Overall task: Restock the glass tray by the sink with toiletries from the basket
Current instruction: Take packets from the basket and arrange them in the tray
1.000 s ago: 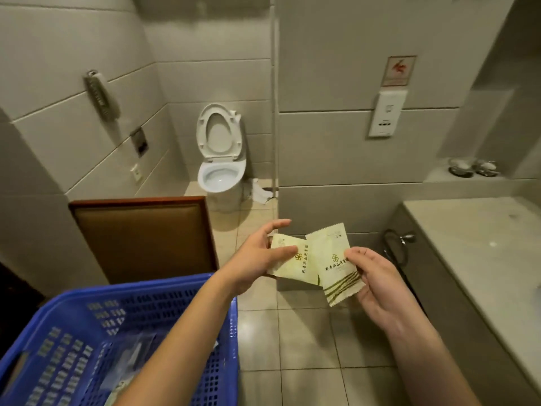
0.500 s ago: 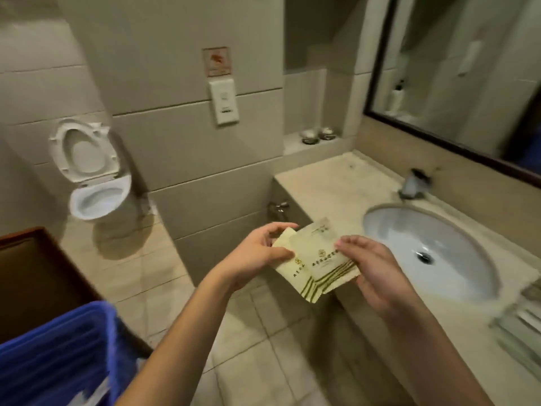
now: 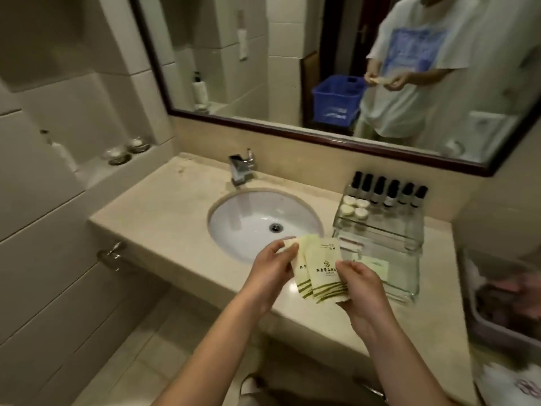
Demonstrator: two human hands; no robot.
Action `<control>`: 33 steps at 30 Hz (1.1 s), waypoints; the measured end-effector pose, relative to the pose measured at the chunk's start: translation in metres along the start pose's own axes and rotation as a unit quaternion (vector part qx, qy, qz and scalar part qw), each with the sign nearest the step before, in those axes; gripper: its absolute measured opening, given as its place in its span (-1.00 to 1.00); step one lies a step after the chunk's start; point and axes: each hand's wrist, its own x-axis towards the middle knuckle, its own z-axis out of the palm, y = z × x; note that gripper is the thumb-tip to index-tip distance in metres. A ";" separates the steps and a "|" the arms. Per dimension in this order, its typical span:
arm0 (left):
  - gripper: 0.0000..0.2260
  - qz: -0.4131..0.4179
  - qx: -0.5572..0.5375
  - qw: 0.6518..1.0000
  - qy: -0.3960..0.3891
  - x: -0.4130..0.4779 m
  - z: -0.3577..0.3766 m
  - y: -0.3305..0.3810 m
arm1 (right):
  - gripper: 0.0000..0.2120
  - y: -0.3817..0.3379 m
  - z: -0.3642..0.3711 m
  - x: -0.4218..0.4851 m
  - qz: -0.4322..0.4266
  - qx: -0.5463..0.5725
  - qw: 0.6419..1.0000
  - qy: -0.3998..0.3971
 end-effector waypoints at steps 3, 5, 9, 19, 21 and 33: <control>-0.81 -0.023 0.034 0.995 -0.094 0.037 0.024 -0.010 | -0.90 -0.008 -0.006 0.033 -0.026 0.040 0.996 0.078; -0.82 -0.027 0.048 0.992 -0.109 0.056 0.031 -0.012 | -0.89 -0.017 -0.007 0.048 -0.036 0.050 0.992 0.106; -0.80 -0.040 0.072 0.983 -0.164 0.118 0.044 0.004 | -0.91 -0.047 -0.021 0.092 -0.069 0.099 0.972 0.200; -0.78 -0.129 0.188 0.927 -0.298 0.190 0.076 -0.018 | -0.92 -0.024 -0.032 0.155 -0.010 0.082 0.946 0.314; -0.79 -0.152 0.208 0.919 -0.298 0.189 0.079 -0.032 | -0.94 -0.012 -0.038 0.156 0.008 0.078 0.945 0.318; -0.76 -0.246 0.289 0.907 -0.184 0.181 0.137 -0.116 | -0.91 0.030 -0.131 0.176 0.111 0.030 0.966 0.233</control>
